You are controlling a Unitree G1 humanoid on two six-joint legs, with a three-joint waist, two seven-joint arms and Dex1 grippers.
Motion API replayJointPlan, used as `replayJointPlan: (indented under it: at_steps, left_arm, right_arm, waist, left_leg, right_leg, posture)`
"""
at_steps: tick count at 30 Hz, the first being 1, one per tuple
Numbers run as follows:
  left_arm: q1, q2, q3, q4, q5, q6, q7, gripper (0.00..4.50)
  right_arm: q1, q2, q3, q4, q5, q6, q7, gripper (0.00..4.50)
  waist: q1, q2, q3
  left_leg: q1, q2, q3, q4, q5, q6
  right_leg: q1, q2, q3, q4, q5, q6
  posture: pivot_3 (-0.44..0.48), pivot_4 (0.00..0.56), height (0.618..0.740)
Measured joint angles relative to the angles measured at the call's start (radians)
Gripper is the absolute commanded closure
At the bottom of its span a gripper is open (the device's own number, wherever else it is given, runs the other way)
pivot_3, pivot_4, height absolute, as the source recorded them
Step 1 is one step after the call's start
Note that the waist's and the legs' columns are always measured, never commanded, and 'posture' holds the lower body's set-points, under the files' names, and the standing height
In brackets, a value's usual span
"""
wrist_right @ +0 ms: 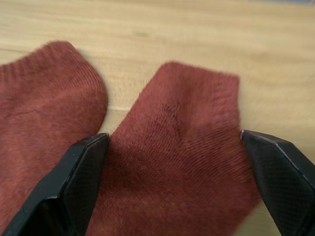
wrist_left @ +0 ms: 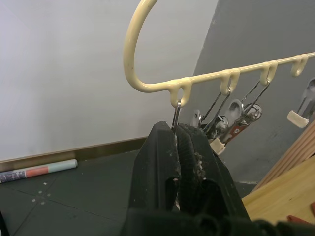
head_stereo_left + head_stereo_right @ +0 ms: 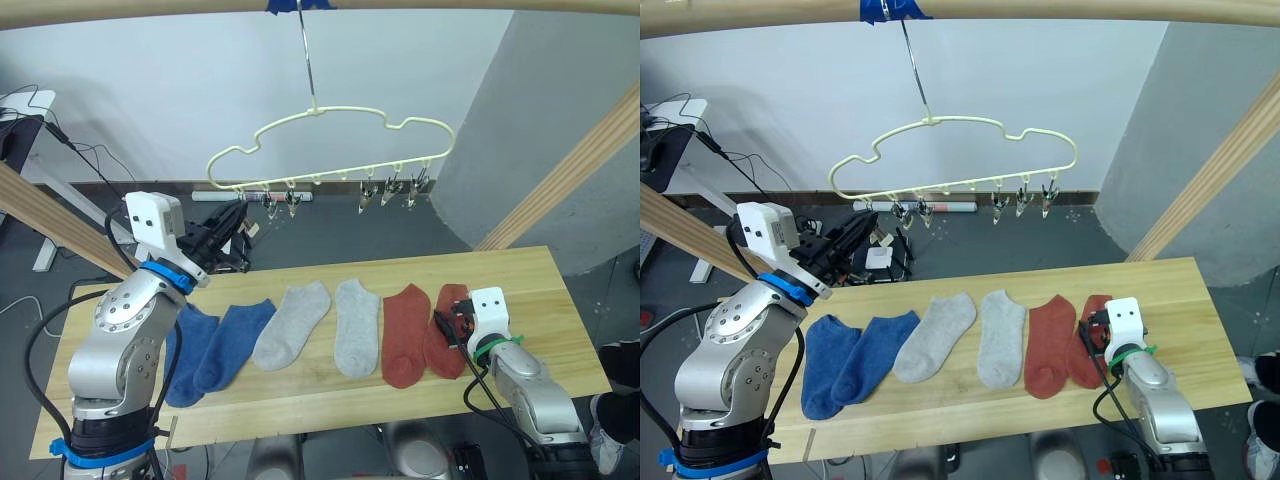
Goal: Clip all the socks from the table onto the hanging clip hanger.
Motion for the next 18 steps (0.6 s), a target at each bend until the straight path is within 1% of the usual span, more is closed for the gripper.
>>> replayJointPlan:
  at_steps: [1, 4, 9, 13, 15, 18]
  left_arm:
    - [-0.001, 0.0, 0.0, 0.0, 0.0, 0.0, 0.0, 4.5]
    - [-0.002, 0.0, 0.0, 0.001, 0.0, 0.0, -0.001, 4.5]
    - [-0.002, 0.004, 0.0, 0.003, 0.0, 0.0, -0.011, 4.5]
    - [-0.004, 0.004, 0.0, 0.013, 0.0, -0.001, -0.018, 4.5]
    - [-0.007, 0.005, 0.0, 0.014, 0.0, -0.002, -0.019, 4.5]
    - [-0.008, 0.005, 0.001, 0.016, 0.001, -0.003, -0.019, 4.5]
  right_arm:
    - [-0.017, 0.022, -0.029, 0.008, 0.02, 0.022, -0.005, 0.0]
    - [-0.048, 0.052, -0.087, 0.018, 0.061, 0.081, -0.018, 0.67]
    - [-0.034, 0.013, -0.061, 0.016, 0.041, 0.077, 0.014, 2.37]
    - [-0.028, 0.001, -0.033, 0.012, 0.024, 0.063, 0.038, 3.84]
    - [-0.023, -0.015, -0.01, 0.008, 0.008, 0.046, 0.05, 4.48]
    - [-0.01, -0.045, 0.012, 0.002, -0.014, 0.016, 0.073, 4.48]
  waist:
    - [0.0, 0.0, 0.0]
    - [0.002, -0.001, 0.0]
    - [0.001, -0.001, 0.001]
    - [0.0, -0.001, 0.001]
    - [0.001, -0.001, 0.001]
    - [0.003, -0.001, 0.001]
  left_leg:
    - [0.0, 0.0, 0.0, 0.0, 0.0, 0.0]
    - [0.0, 0.0, -0.001, 0.0, 0.0, 0.0]
    - [0.0, 0.0, 0.0, 0.0, 0.0, 0.0]
    - [0.0, 0.0, 0.0, 0.0, 0.0, 0.0]
    - [0.0, 0.0, 0.0, 0.0, 0.0, 0.0]
    - [0.0, 0.0, 0.0, 0.0, 0.0, 0.0]
  right_leg:
    - [0.0, 0.0, 0.0, 0.0, 0.0, 0.0]
    - [0.0, 0.0, -0.001, 0.0, 0.0, 0.0]
    - [0.0, 0.0, -0.001, 0.0, 0.0, 0.001]
    - [0.0, 0.0, -0.001, 0.0, -0.002, 0.004]
    - [0.0, 0.0, 0.0, 0.0, -0.003, 0.004]
    - [0.0, 0.0, 0.0, -0.001, -0.003, 0.005]
  posture:
    - [-0.183, 0.36, 0.74]
    - [-0.183, 0.36, 0.74]
    - [-0.181, 0.361, 0.74]
    - [-0.181, 0.361, 0.74]
    - [-0.181, 0.361, 0.74]
    - [-0.185, 0.365, 0.74]
